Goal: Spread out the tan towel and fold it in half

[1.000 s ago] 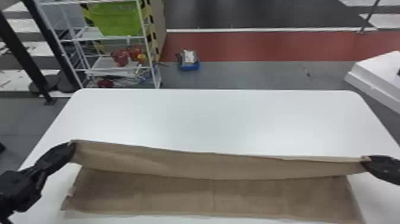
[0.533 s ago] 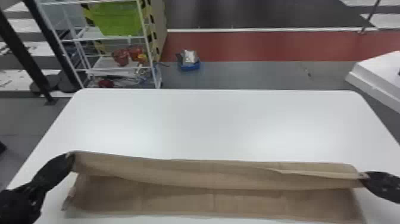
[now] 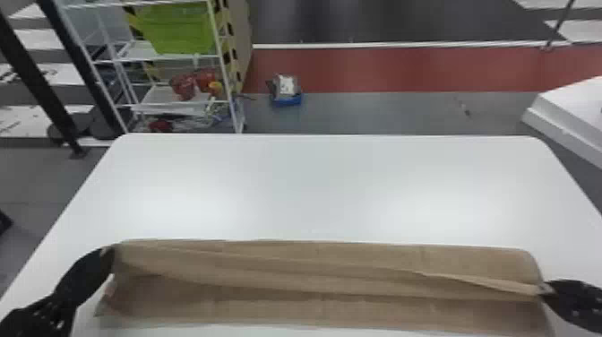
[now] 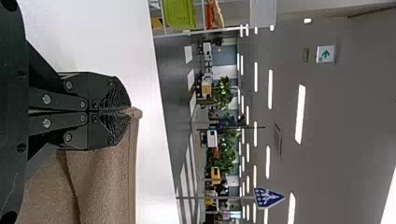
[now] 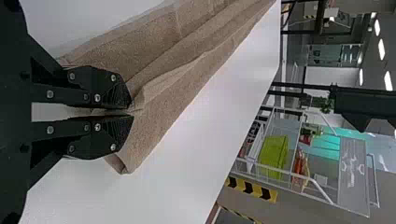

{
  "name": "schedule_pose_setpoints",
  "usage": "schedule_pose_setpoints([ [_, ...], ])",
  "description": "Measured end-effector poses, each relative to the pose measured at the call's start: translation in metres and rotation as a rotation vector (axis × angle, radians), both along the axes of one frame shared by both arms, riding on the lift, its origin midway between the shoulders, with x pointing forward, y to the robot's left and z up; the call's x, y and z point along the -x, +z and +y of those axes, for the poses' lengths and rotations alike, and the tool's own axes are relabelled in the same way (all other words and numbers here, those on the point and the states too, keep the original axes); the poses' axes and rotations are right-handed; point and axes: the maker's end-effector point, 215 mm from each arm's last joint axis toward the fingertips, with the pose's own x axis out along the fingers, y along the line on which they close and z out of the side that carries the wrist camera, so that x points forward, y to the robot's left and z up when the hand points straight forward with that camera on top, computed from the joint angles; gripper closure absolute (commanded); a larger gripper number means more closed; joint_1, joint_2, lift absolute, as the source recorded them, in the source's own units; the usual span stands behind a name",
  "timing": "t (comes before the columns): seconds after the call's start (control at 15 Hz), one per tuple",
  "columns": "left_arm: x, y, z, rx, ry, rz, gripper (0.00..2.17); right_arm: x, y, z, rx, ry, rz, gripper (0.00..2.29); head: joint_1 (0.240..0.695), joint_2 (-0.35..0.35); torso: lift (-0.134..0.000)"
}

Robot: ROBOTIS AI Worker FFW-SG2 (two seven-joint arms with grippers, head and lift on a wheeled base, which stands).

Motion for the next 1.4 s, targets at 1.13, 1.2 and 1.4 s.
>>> schedule_pose_setpoints([
  [1.13,0.039,-0.022,0.048,-0.008,0.078,0.021,1.10,0.042,0.008,-0.069,0.002,-0.109,-0.045,0.45,0.695,0.030,-0.123],
  [1.2,0.041,-0.022,0.051,-0.012,0.078,0.023,1.01,0.043,0.012,-0.072,-0.013,-0.115,-0.053,0.45,0.695,0.033,-0.123],
  [1.4,0.042,-0.018,0.049,-0.014,0.070,0.013,0.36,0.037,0.025,-0.065,-0.116,-0.152,-0.001,0.45,0.695,0.036,-0.123],
])
